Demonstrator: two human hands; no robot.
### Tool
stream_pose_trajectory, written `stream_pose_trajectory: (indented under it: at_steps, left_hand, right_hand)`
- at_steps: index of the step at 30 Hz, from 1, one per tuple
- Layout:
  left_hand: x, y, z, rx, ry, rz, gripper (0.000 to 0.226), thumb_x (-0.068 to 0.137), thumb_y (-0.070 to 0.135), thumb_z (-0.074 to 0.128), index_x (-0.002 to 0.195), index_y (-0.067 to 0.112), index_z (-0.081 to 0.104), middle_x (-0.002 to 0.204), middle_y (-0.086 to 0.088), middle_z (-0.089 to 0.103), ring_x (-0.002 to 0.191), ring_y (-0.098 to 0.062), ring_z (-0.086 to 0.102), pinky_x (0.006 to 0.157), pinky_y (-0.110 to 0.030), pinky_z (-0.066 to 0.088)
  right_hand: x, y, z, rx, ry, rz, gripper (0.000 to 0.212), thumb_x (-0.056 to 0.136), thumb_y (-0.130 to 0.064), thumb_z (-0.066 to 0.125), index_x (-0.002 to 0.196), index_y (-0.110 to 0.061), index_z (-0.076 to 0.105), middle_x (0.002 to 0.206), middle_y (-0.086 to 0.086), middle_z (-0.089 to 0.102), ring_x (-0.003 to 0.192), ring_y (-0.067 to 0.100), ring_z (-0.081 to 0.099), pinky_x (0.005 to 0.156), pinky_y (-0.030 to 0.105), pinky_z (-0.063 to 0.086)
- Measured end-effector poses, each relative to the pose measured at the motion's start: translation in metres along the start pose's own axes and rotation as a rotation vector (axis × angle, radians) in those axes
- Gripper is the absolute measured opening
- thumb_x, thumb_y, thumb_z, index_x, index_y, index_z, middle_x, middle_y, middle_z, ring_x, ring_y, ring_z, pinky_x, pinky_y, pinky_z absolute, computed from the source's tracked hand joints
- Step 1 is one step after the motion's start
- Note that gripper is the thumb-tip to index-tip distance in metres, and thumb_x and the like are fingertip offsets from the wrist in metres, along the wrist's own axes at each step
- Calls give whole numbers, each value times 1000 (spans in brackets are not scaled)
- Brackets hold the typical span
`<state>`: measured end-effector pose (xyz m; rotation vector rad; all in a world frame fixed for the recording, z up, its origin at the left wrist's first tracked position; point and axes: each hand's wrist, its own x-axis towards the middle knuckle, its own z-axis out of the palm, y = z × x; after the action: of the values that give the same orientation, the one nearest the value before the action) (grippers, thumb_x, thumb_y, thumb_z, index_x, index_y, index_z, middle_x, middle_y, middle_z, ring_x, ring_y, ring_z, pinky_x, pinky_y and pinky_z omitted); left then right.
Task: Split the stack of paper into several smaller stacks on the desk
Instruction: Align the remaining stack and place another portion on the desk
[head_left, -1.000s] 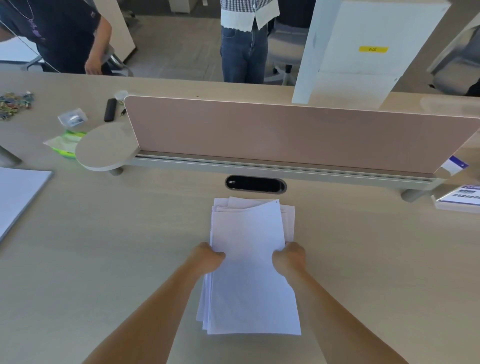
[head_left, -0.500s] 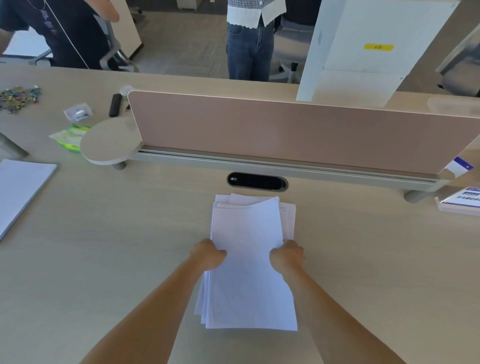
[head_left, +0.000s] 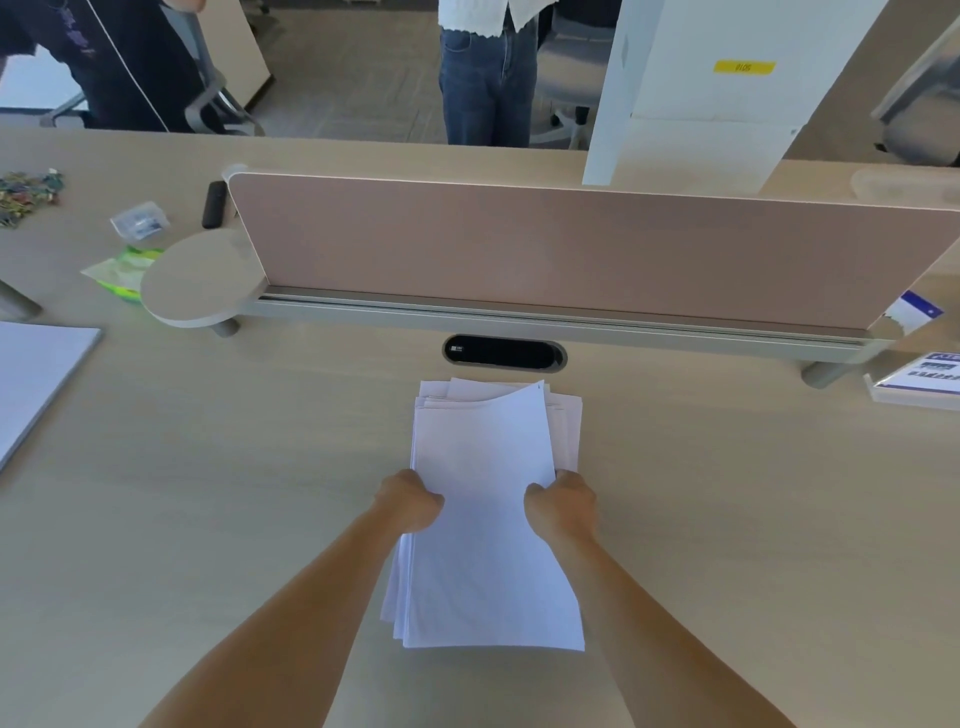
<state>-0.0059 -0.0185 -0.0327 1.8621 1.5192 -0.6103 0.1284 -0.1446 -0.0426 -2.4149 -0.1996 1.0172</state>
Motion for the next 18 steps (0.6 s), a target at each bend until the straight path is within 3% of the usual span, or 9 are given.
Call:
stream_pose_trajectory:
  at_steps: [3, 5, 9, 13, 16, 18]
  left_hand:
    - [1, 0, -1, 2, 1, -14, 31, 92, 29, 51, 112, 6, 55, 101, -7, 61, 100, -26, 64, 72, -25, 43]
    - [2, 0, -1, -4, 4, -18, 26, 92, 28, 50, 106, 7, 55, 89, -4, 59, 92, -26, 61, 71, -25, 42]
    - [3, 1, 1, -16, 12, -27, 31, 91, 28, 51, 111, 5, 56, 101, -8, 61, 93, -26, 61, 71, -25, 42]
    - [4, 3, 3, -11, 11, -36, 39, 90, 29, 52, 120, 4, 55, 108, -9, 63, 107, -28, 64, 71, -26, 43]
    - [2, 3, 1, -2, -3, -47, 45, 89, 32, 55, 123, 4, 53, 119, -11, 64, 107, -27, 64, 73, -26, 44]
    - [1, 3, -1, -5, -15, -48, 45, 87, 33, 56, 122, 5, 55, 112, -9, 64, 101, -26, 64, 72, -26, 44]
  right_hand:
    - [1, -1, -2, -35, -5, 7, 51, 79, -28, 48, 124, -8, 58, 115, 10, 64, 110, 34, 59, 89, 40, 54]
    - [0, -2, -3, -39, -3, 13, 52, 83, -27, 49, 130, -7, 54, 124, 12, 60, 116, 35, 56, 90, 37, 51]
    - [-4, -1, 0, -49, 32, -11, 48, 81, -28, 47, 123, -6, 58, 117, 11, 62, 111, 33, 56, 93, 41, 51]
    - [-10, 0, 2, -109, 60, -24, 46, 90, -27, 47, 131, -7, 52, 131, 11, 54, 124, 31, 47, 97, 39, 42]
    - [-11, 1, 1, -128, 75, -26, 45, 92, -27, 47, 133, -8, 50, 135, 11, 49, 127, 31, 42, 100, 40, 38]
    - [-9, 1, 0, -105, 82, -14, 44, 92, -27, 48, 132, -7, 51, 135, 12, 47, 126, 32, 42, 102, 41, 37]
